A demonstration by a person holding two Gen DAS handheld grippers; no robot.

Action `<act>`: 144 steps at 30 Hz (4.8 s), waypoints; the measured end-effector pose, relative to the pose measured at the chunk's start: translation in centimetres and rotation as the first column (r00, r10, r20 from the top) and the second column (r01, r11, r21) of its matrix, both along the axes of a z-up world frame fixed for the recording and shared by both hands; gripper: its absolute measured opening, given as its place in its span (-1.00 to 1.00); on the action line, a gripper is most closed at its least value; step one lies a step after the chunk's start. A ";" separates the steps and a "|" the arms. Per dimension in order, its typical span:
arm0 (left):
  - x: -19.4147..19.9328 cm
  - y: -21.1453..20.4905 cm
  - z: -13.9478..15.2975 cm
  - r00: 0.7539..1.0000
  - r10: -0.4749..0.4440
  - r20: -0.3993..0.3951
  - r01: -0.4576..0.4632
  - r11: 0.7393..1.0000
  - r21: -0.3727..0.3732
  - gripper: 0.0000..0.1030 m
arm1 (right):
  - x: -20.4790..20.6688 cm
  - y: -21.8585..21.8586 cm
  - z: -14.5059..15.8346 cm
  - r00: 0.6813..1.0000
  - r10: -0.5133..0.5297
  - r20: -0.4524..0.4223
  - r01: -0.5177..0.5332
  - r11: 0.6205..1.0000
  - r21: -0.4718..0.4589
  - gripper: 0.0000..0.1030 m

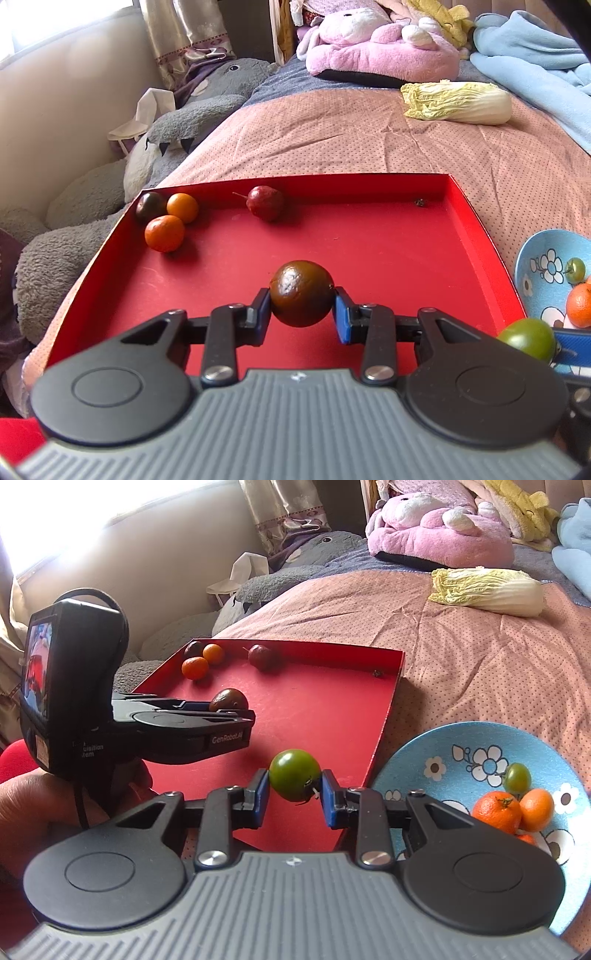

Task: Organize fruits
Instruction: 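Carry the green tomato over the blue plate with the right gripper, then open the right gripper to drop the green tomato onto the plate, then carry the dark plum over the blue plate with the left gripper, then open the left gripper to release the dark plum onto the plate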

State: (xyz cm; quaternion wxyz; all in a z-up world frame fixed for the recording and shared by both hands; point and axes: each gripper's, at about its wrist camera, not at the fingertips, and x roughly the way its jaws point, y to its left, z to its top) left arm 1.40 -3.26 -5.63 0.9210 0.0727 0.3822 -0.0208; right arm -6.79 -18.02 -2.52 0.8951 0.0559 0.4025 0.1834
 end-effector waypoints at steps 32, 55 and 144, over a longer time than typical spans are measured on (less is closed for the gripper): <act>-2.7 -2.3 0.7 0.995 -0.088 0.054 0.089 0.996 -0.016 -0.25 | -2.9 -10.0 0.2 0.972 -0.234 0.032 0.235 0.970 -0.056 -0.34; -2.7 -2.6 0.5 0.993 -0.109 0.043 0.111 0.993 -0.036 -0.25 | 3.1 -10.5 -2.2 0.959 -0.280 0.046 0.284 0.949 -0.138 -0.33; -9.2 -16.7 1.7 0.850 -0.521 0.078 0.523 0.852 -0.007 0.08 | -6.6 -15.2 0.3 0.903 -0.408 0.135 0.404 0.913 0.061 0.65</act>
